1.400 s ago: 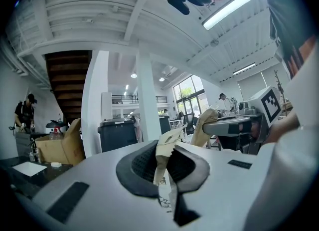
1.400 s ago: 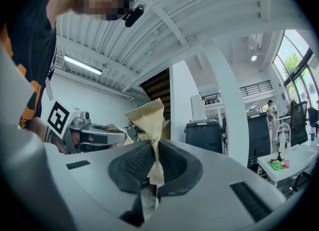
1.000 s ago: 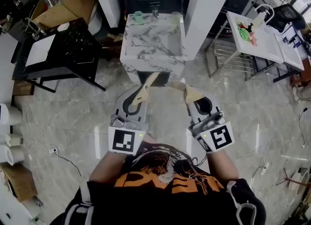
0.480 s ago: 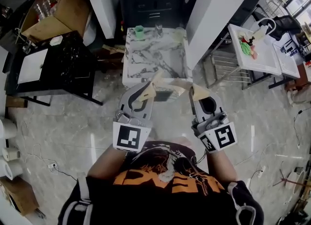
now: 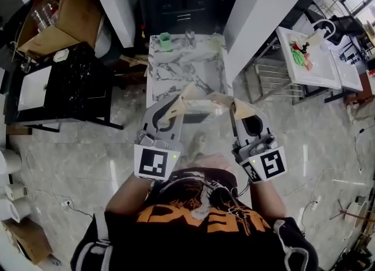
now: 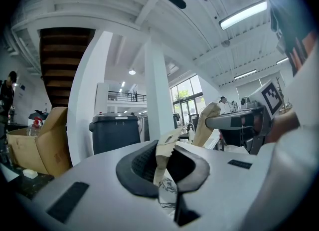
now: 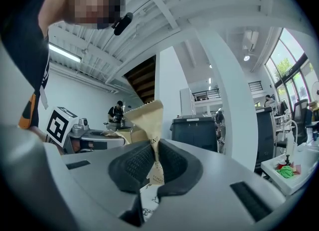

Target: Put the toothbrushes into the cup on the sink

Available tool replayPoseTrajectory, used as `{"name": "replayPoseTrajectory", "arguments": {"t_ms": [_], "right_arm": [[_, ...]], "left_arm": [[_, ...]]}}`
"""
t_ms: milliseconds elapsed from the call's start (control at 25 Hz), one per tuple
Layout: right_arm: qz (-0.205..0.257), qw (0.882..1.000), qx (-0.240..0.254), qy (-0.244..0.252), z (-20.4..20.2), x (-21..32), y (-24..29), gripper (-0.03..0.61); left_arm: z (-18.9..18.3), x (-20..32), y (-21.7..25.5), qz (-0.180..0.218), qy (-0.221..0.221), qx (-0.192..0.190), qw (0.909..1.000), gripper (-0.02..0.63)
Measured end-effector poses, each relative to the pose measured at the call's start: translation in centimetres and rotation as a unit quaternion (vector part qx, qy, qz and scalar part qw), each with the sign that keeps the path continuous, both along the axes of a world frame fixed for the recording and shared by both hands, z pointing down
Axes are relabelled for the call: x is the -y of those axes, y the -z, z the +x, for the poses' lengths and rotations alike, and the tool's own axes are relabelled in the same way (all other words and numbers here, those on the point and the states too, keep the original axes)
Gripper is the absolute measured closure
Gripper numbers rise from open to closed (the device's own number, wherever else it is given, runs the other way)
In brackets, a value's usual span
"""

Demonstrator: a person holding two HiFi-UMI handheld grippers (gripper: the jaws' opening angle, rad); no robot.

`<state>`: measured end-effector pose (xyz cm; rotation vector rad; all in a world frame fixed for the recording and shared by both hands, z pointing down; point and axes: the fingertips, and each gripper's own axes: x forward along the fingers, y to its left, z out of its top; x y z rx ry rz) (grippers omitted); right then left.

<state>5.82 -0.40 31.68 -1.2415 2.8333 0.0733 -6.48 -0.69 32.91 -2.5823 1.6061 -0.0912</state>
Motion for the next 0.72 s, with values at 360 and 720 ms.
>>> {"name": "replayPoseTrajectory", "arguments": {"t_ms": [360, 720], "right_arm": [[-0.003, 1.000, 0.019, 0.020, 0.5, 6.3, -1.2, 0.540], [0.006, 0.998, 0.025, 0.053, 0.9, 16.1, -1.1, 0.540]], "left_arm": [[0.2, 5.4, -0.5, -0.012, 0.021, -0.007, 0.9997, 0.572], [0.9, 14.4, -0.4, -0.018, 0.048, -0.008, 0.9987, 0.572]]}}
